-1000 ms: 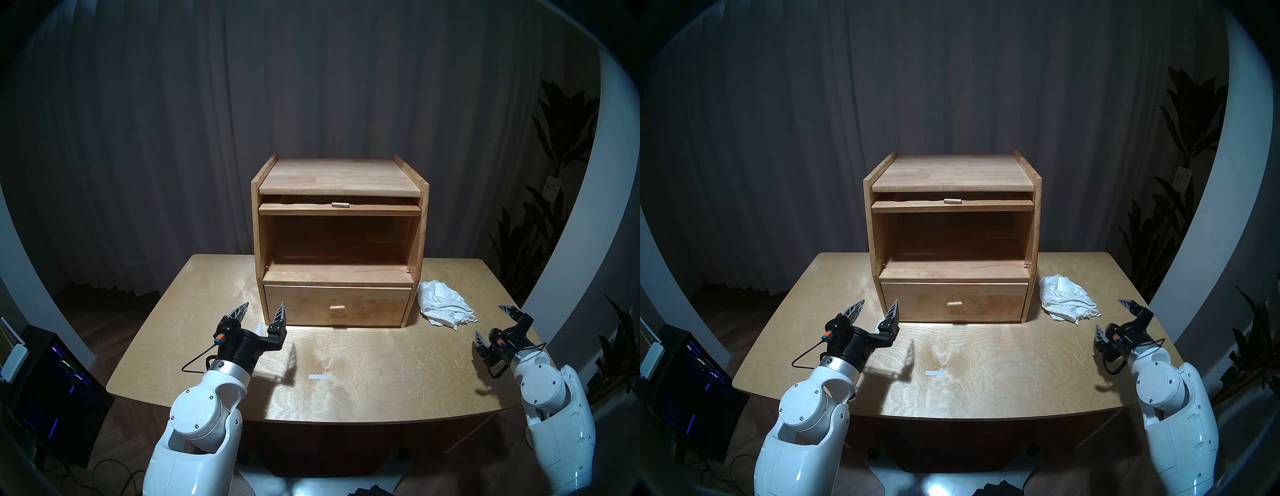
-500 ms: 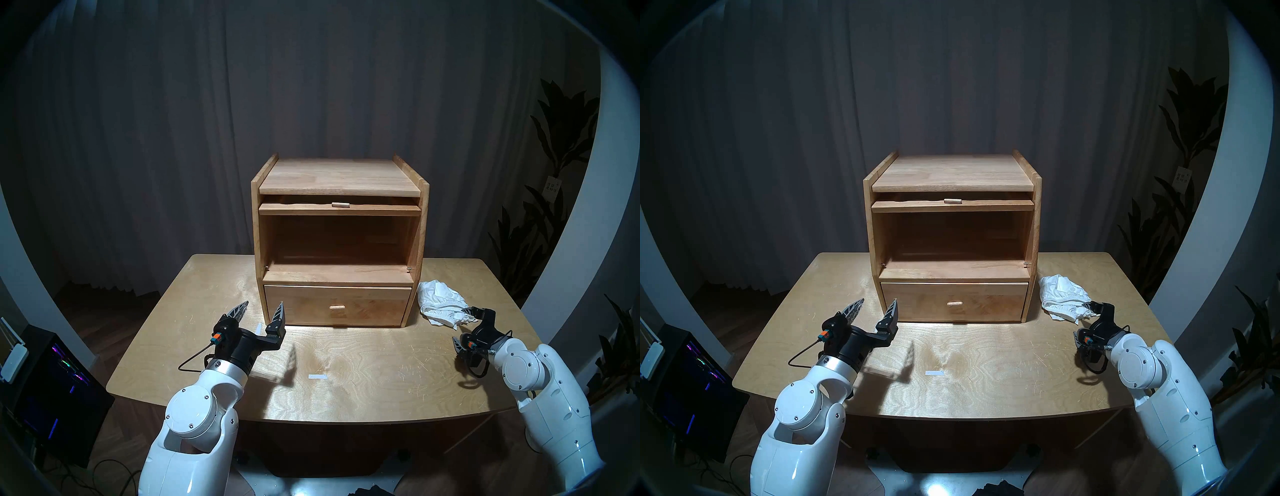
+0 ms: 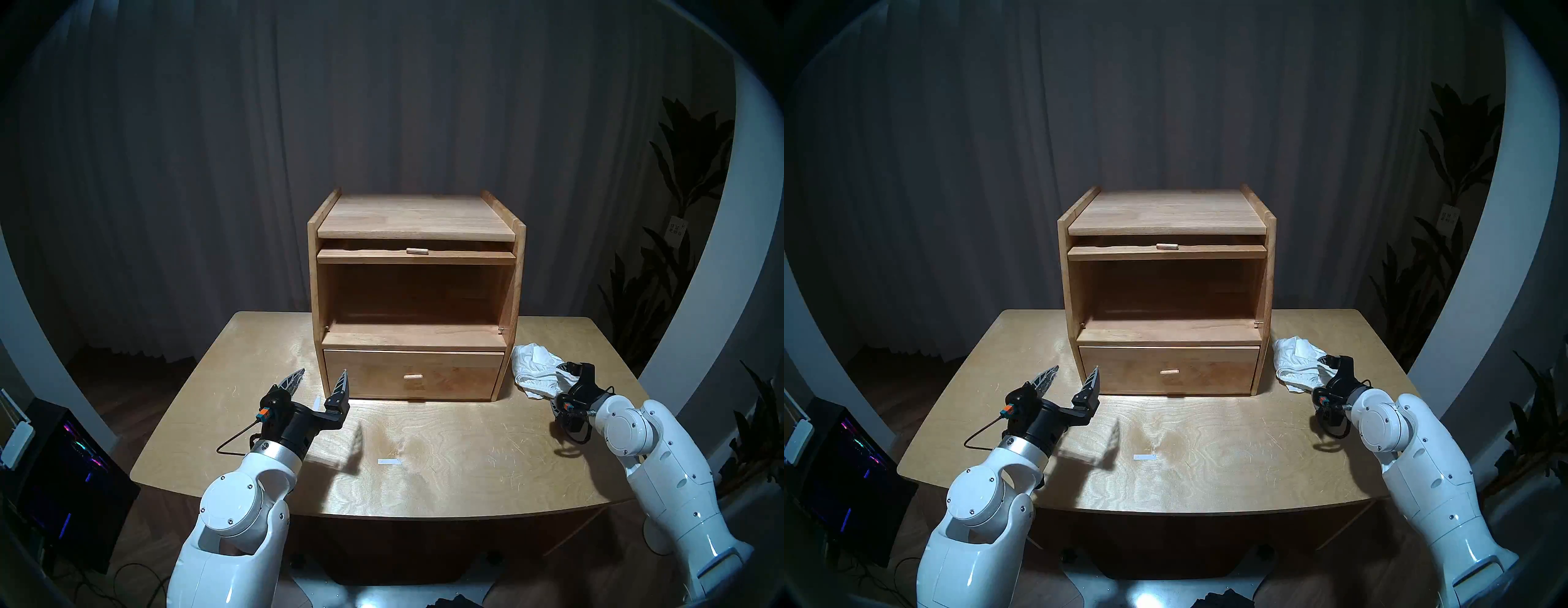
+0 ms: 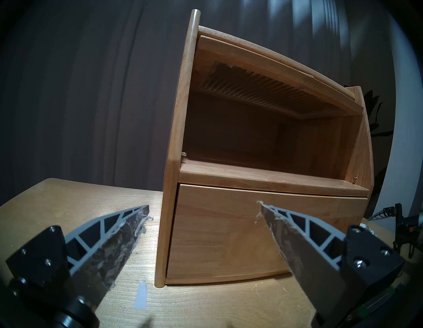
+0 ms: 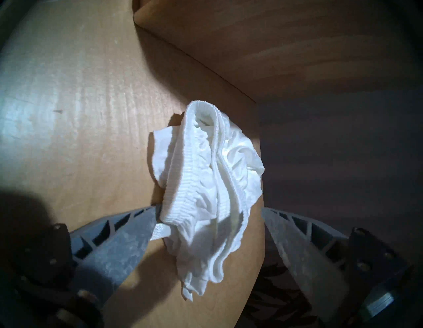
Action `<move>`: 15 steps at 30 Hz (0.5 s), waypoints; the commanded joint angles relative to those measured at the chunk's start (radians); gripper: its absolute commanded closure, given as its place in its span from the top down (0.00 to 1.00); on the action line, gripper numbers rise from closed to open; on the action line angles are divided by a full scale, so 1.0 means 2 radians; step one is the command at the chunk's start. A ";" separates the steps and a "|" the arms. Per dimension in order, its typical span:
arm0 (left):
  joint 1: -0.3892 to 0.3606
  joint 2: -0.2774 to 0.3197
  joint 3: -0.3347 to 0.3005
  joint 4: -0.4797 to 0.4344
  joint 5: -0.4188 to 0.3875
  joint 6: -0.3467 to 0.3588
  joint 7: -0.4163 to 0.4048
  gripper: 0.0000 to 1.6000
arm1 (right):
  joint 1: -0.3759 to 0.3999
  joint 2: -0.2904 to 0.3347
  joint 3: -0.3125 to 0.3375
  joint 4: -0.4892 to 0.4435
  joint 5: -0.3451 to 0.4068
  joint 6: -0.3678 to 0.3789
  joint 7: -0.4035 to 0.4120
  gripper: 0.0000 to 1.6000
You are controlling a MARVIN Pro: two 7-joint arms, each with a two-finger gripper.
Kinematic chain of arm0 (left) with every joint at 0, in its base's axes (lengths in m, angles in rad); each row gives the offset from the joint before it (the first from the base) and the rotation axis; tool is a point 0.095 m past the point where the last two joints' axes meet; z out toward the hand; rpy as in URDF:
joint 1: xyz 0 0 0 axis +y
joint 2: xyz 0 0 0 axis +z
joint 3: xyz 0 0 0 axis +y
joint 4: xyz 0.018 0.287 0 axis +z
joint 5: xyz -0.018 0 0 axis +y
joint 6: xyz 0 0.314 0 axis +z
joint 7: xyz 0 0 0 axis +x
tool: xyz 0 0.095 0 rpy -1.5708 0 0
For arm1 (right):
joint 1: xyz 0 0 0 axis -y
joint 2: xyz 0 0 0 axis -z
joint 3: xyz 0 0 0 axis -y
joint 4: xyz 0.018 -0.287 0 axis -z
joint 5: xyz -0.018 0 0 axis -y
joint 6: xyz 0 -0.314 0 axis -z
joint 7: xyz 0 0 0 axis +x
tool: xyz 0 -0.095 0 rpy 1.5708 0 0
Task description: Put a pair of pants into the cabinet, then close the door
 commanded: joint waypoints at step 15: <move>0.000 0.007 0.000 -0.017 -0.011 0.003 -0.006 1.00 | 0.136 -0.050 -0.011 0.115 0.003 0.010 -0.021 0.00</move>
